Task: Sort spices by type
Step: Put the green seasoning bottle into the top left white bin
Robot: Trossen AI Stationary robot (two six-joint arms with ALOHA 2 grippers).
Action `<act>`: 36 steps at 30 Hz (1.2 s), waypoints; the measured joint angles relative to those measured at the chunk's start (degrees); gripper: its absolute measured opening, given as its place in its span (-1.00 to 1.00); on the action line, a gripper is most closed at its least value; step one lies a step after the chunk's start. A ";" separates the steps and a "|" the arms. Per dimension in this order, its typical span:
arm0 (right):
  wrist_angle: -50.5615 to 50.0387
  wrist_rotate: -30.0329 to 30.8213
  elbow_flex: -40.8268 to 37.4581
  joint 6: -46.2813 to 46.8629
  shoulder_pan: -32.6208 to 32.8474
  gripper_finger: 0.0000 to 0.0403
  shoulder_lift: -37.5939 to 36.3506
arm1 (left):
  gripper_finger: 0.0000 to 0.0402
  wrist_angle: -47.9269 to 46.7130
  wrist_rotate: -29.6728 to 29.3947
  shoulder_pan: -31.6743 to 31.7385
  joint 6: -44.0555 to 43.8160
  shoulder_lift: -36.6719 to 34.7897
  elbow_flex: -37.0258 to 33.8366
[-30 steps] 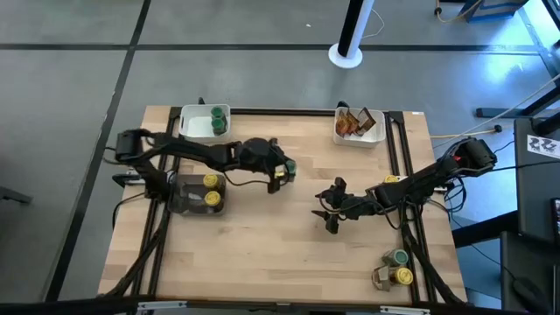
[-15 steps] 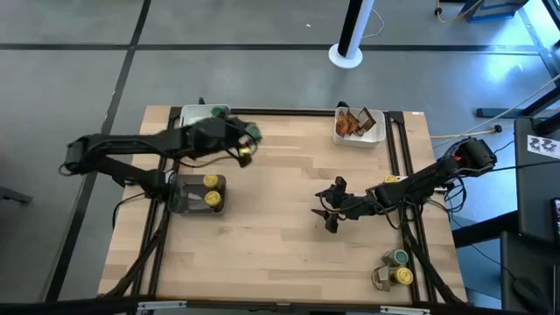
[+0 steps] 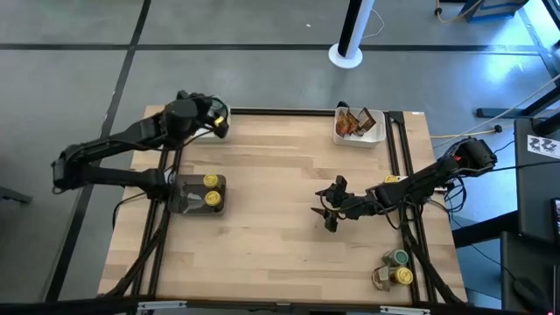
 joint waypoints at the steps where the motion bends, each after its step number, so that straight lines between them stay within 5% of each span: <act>1: -0.02 0.10 0.00 0.00 0.00 0.35 0.00 | -0.05 0.02 -0.45 0.76 -0.48 0.19 0.00; 9: -0.15 0.13 0.00 0.00 0.00 0.35 0.00 | -0.05 1.13 -2.07 6.73 -1.73 1.18 -0.73; 21: -0.37 0.13 -0.02 0.00 0.00 0.35 0.00 | -0.05 20.27 -3.03 13.93 -7.19 0.54 -15.63; 36: -0.04 1.05 -0.04 -0.17 0.00 0.35 0.00 | -0.03 26.89 -5.16 20.33 -17.11 4.01 -26.45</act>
